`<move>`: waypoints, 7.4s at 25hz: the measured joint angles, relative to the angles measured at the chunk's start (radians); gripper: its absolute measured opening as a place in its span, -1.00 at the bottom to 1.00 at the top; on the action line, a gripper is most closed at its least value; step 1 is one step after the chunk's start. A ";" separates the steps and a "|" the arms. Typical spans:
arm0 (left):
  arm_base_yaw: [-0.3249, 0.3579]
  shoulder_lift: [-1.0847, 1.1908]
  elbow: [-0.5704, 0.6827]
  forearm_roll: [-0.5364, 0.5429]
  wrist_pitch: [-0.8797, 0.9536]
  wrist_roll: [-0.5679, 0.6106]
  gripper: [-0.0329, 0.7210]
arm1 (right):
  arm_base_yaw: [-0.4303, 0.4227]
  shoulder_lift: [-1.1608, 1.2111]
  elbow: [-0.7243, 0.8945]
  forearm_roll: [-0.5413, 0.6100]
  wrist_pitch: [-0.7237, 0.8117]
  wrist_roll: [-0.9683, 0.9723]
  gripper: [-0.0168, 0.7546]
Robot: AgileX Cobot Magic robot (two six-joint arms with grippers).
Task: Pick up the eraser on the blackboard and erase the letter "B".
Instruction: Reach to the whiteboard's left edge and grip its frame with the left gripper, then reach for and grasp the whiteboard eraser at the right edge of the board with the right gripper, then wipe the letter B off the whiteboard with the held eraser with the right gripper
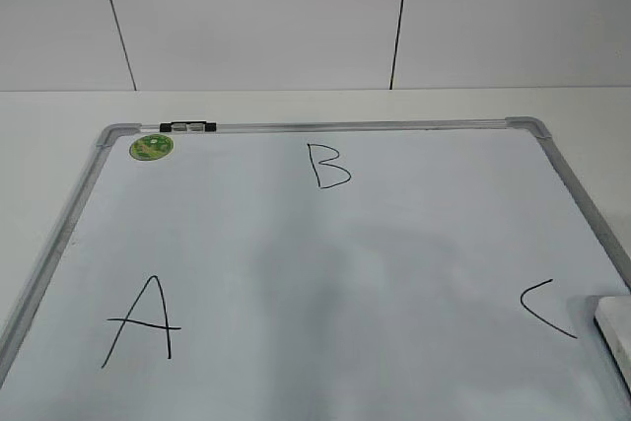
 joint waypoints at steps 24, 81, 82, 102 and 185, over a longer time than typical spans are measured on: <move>0.000 1.029 -0.377 -0.078 -0.078 -0.023 -0.10 | 0.000 0.331 -0.072 0.031 -0.016 -0.018 0.56; 0.000 1.649 -0.621 -0.122 -0.350 -0.018 -0.28 | 0.000 0.331 -0.083 0.031 -0.016 -0.019 0.56; 0.000 1.650 -0.623 -0.122 -0.346 -0.015 -0.28 | 0.000 0.331 -0.083 0.031 -0.016 -0.019 0.56; 0.000 1.654 -0.628 -0.147 -0.339 -0.009 -0.83 | 0.000 0.369 -0.083 -0.073 -0.016 -0.019 0.59; 0.000 1.654 -0.631 -0.142 -0.329 -0.009 -0.82 | 0.000 1.062 -0.134 -0.079 -0.259 -0.045 0.44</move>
